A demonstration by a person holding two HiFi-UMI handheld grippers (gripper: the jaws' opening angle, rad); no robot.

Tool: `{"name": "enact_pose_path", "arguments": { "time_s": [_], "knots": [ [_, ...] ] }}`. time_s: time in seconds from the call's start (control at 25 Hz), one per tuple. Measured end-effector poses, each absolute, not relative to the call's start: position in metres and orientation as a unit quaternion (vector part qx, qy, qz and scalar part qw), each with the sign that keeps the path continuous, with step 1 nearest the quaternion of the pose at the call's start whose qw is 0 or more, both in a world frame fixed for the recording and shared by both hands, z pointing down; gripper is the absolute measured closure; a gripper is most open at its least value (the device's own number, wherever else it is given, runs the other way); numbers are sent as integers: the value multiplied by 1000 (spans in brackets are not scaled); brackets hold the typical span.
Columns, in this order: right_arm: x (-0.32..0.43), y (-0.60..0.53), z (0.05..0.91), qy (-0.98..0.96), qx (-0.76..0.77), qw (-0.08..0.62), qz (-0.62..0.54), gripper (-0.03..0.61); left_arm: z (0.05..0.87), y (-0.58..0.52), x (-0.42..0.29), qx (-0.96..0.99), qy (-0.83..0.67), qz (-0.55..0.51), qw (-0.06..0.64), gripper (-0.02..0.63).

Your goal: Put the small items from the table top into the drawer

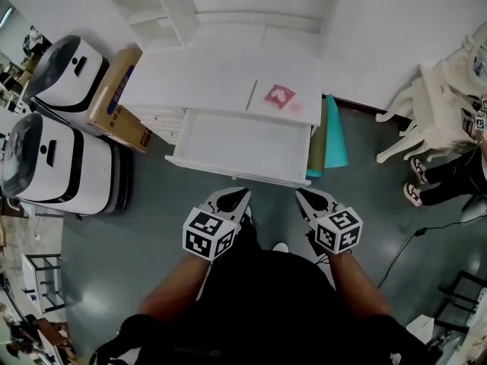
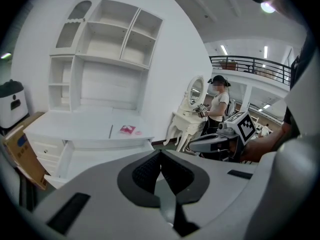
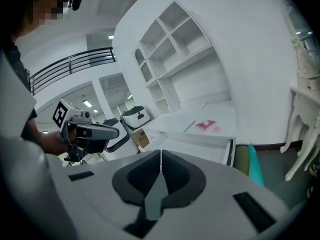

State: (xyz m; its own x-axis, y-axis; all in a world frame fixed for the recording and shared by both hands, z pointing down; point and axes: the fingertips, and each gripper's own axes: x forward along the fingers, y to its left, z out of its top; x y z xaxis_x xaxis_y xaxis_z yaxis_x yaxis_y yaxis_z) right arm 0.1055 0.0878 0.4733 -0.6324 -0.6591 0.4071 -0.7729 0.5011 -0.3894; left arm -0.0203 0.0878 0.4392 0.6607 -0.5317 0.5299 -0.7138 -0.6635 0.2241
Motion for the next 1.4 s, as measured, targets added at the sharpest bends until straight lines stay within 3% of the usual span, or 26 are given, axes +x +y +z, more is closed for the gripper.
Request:
{"name": "enact_pose_path", "arguments": {
  "time_s": [0.8,1.0,1.4],
  "knots": [
    [79,-54,497,-798,514,129,288,551,457,-69,-72,909,-273,231,213,604],
    [96,-78,521,-773,554,168,260,551,471,-95,-85,913,-261,244,198,604],
    [124,-114,536,-755,573,184,259,549,485,-115,-85,909,-263,245,210,604]
  ]
}}
